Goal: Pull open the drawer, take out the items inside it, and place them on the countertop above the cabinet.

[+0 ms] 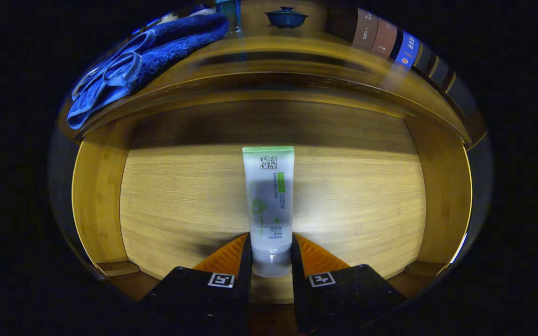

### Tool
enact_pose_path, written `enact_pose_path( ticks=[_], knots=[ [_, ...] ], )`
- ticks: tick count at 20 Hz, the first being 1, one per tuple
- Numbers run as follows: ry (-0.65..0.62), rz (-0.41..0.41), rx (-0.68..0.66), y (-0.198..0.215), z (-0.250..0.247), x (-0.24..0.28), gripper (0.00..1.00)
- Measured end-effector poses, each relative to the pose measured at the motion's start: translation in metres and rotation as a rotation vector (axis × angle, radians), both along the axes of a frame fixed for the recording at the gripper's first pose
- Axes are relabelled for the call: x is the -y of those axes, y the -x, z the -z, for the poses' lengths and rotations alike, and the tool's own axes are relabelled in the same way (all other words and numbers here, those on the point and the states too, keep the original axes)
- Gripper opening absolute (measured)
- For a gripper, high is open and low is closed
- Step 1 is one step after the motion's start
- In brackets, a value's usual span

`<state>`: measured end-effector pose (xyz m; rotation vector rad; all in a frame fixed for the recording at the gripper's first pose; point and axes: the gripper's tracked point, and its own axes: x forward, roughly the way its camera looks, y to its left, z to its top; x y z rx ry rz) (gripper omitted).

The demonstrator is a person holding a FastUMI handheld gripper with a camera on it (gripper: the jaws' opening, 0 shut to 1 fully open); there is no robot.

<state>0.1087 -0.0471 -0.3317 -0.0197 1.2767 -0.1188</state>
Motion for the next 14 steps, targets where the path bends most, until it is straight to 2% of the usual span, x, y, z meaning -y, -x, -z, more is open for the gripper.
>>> enact_pose_path(
  ticks=[2, 6, 14],
  knots=[
    [-0.023, -0.022, 0.025, 0.0, -0.002, -0.002, 0.42],
    [-0.085, 0.027, 0.057, 0.008, -0.014, -0.001, 0.42],
    [-0.14, -0.028, 0.268, 0.041, -0.107, -0.005, 0.42]
  ],
)
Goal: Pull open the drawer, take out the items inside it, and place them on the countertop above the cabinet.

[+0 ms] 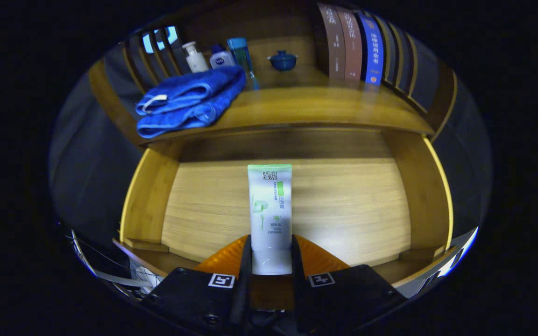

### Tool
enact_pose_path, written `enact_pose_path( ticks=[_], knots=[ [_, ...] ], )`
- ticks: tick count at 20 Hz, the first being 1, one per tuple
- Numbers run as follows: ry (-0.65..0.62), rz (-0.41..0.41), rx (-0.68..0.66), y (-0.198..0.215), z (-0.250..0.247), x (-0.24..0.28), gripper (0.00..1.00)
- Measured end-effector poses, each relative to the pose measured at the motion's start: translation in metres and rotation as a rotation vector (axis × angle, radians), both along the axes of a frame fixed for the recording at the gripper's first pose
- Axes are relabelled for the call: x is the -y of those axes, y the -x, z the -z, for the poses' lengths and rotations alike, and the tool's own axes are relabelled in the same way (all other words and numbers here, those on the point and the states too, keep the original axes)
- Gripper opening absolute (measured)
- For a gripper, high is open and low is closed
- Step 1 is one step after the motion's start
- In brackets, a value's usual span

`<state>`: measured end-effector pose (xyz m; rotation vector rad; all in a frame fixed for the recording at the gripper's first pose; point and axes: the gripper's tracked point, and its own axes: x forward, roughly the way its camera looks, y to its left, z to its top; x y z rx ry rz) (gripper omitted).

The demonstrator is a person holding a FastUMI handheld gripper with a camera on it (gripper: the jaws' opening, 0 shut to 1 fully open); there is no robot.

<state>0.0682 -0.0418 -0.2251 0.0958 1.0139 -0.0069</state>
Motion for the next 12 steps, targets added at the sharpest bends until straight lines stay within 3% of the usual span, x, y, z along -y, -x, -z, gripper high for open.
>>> enact_pose_path(
  ticks=[3, 12],
  knots=[
    [-0.023, 0.026, 0.08, -0.017, -0.036, 0.006, 0.42],
    [0.034, 0.053, 0.177, -0.154, -0.075, 0.022, 0.42]
  ],
)
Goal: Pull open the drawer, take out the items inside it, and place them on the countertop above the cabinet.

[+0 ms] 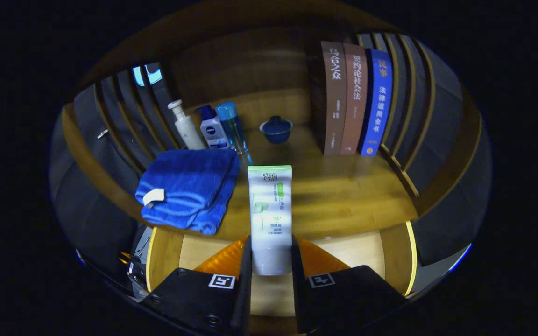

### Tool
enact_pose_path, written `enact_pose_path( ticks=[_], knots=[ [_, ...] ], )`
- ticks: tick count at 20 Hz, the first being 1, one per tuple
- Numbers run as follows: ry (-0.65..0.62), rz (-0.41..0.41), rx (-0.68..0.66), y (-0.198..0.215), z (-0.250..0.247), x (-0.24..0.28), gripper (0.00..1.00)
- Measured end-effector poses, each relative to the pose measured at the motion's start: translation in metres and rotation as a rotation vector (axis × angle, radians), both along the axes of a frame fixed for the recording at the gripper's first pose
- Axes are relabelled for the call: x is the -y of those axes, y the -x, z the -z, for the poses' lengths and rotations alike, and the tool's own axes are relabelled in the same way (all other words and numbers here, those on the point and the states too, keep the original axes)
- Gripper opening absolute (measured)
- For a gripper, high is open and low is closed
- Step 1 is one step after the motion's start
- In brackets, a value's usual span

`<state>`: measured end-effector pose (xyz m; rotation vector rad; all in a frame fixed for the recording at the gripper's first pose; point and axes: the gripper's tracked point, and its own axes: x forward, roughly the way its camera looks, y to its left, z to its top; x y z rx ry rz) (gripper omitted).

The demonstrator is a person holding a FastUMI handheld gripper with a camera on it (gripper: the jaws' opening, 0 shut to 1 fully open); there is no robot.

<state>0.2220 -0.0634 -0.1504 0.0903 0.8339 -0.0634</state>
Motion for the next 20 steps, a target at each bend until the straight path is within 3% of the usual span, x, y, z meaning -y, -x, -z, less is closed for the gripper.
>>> enact_pose_path(
  ticks=[5, 10, 12, 16, 20],
  knots=[
    [0.031, 0.025, -0.066, -0.051, 0.031, 0.005, 0.42],
    [0.043, 0.036, -0.104, -0.06, 0.053, 0.006, 0.43],
    [0.065, 0.042, -0.093, -0.062, 0.055, 0.012, 0.52],
    [0.054, 0.039, -0.099, -0.051, 0.049, 0.011, 0.98],
    [0.046, 0.042, -0.044, -0.034, 0.03, 0.012, 0.98]
  ],
)
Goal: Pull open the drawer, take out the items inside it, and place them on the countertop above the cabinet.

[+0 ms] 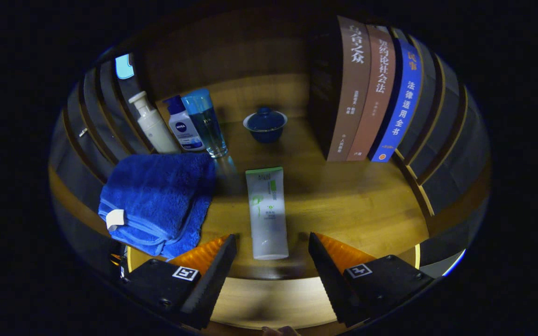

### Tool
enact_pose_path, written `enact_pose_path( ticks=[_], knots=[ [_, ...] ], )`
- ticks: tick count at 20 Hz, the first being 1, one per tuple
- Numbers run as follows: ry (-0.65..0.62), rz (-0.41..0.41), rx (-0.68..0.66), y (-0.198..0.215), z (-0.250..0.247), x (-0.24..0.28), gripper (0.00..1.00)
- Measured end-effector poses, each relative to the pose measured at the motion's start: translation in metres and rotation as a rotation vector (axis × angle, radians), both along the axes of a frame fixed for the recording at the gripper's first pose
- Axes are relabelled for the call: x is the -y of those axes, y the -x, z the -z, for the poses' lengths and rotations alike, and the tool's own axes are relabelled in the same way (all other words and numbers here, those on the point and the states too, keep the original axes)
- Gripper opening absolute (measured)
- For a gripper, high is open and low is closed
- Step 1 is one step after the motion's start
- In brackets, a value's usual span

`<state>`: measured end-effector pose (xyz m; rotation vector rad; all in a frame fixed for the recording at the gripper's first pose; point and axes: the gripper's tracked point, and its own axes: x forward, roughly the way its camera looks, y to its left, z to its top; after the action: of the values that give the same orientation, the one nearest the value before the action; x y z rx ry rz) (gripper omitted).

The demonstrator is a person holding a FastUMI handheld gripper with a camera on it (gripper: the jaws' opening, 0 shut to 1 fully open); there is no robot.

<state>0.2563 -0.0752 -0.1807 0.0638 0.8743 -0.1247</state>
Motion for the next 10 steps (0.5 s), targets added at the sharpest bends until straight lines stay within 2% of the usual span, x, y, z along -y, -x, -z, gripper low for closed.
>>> enact_pose_path(
  ticks=[6, 10],
  knots=[
    [0.038, -0.024, 0.227, 0.053, -0.064, -0.009, 0.98],
    [0.058, -0.039, 0.431, 0.118, -0.105, -0.024, 0.98]
  ],
)
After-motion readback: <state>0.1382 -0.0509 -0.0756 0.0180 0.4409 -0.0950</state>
